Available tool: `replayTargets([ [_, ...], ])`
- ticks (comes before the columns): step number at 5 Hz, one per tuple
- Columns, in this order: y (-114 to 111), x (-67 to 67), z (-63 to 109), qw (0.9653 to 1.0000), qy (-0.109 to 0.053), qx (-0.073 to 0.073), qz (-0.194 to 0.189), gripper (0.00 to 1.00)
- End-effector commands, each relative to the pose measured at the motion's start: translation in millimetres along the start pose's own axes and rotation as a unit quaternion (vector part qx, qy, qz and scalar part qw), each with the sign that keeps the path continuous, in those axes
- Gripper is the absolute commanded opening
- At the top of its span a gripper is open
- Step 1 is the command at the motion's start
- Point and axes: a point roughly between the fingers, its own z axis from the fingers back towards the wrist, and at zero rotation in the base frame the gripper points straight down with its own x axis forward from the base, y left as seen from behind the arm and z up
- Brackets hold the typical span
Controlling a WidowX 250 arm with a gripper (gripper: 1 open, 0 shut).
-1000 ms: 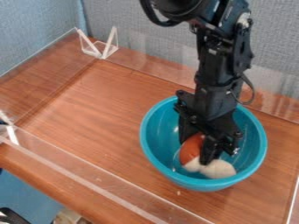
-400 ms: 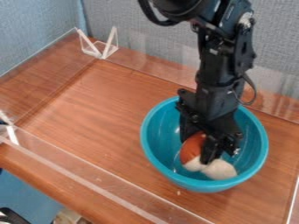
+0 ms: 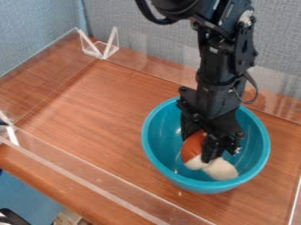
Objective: Remove the mushroom from inside the blue bowl and put it on the table
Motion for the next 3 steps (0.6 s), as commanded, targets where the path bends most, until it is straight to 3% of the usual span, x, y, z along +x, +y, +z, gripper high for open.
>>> replayTargets([
  [1, 0, 1.2, 30.9, 0.9991, -0.042, 0.009, -0.001, 0.0],
  [2, 23, -16.1, 57.0, 0.9978, -0.053, 0.024, 0.03, 0.0],
  [3, 67, -38.0, 71.4, 0.9942, -0.046, 0.041, 0.089, 0.0],
])
